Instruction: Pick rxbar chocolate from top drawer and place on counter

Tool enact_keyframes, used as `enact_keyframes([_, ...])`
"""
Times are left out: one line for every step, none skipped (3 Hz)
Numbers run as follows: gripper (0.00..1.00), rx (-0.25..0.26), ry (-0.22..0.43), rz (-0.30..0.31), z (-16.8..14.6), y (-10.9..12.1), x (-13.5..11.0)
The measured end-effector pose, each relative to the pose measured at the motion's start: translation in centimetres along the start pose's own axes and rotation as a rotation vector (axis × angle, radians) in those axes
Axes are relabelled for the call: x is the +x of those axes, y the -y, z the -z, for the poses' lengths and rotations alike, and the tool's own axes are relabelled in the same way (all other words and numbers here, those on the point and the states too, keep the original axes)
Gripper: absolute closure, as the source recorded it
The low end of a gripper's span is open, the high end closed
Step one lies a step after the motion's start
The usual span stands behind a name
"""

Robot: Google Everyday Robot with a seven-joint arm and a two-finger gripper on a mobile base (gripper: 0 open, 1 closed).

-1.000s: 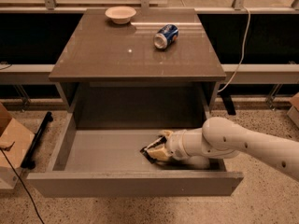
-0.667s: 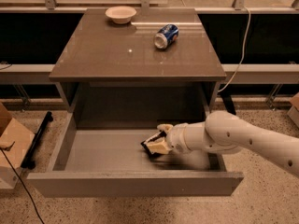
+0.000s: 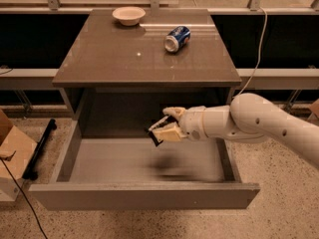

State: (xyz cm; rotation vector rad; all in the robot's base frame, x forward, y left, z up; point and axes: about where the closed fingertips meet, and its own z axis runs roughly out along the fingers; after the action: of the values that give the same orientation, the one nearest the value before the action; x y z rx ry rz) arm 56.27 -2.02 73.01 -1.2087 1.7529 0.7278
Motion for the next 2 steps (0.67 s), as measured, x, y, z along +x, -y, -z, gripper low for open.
enact_keyframes([1.00, -0.022, 0.078, 0.096, 2.2, 0.2, -5.2])
enact_keyframes([1.00, -0.034, 0.158, 0.213, 4.8, 0.5, -10.5])
